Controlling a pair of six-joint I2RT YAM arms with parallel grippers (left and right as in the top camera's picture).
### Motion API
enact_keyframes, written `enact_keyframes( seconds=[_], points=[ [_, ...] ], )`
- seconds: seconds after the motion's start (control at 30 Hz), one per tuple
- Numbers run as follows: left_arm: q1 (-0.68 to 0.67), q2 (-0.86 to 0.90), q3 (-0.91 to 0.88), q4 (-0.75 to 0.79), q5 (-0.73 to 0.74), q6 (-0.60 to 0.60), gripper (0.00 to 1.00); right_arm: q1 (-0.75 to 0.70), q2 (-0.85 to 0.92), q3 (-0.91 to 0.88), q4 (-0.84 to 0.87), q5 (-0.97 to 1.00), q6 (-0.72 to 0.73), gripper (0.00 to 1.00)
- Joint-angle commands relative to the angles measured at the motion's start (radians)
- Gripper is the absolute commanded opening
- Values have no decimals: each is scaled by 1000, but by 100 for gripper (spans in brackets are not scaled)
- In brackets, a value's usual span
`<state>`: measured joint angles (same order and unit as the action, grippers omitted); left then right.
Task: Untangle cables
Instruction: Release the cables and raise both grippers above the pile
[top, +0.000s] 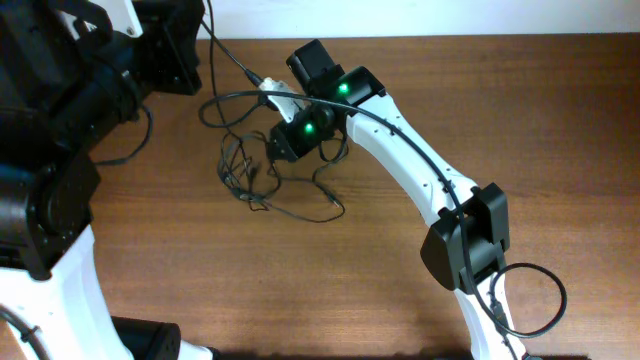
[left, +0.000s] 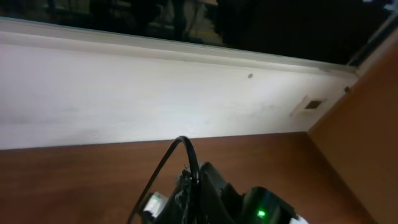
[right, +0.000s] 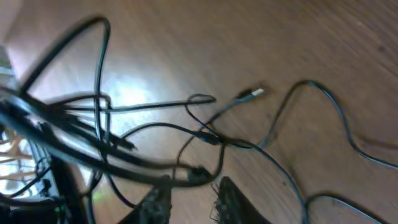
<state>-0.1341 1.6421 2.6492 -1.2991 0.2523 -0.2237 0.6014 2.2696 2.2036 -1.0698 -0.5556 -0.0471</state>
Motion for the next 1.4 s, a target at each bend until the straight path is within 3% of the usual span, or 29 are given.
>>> enact_keyframes(
  seconds=[0.0, 0.1, 0.33, 0.47, 0.7, 0.77, 0.87, 0.97, 1.13, 1.37],
  points=[
    [4, -3, 9, -28, -190, 16, 0, -34, -10, 8, -13, -1, 55, 15],
    [4, 19, 9, -61, -276, 16, 0, -87, -66, 8, -41, -16, 72, 4],
    [4, 102, 9, -126, -275, 13, 0, -163, -170, 8, -111, -12, 88, 4],
    [4, 176, 9, -222, -274, 13, 9, -190, -173, 8, -163, 46, 145, 4],
    [-20, 368, 9, -365, -135, 18, 7, -338, -173, 8, -256, 108, 251, 8],
    [-40, 411, 9, -379, -132, 29, 17, -380, -173, 8, -290, 109, 251, 9],
    [-85, 482, 9, -389, -119, 110, 53, -467, -172, 8, -362, 143, 249, 11],
    [-127, 522, 9, -384, -114, 150, 100, -526, -172, 8, -408, 149, 245, 13],
    [-142, 513, 25, -378, -165, 145, 100, -563, -172, 7, -459, 150, 191, 16],
    [-12, 336, 77, -389, -174, 49, 99, -549, -172, 7, -464, 150, 175, 29]
  ],
)
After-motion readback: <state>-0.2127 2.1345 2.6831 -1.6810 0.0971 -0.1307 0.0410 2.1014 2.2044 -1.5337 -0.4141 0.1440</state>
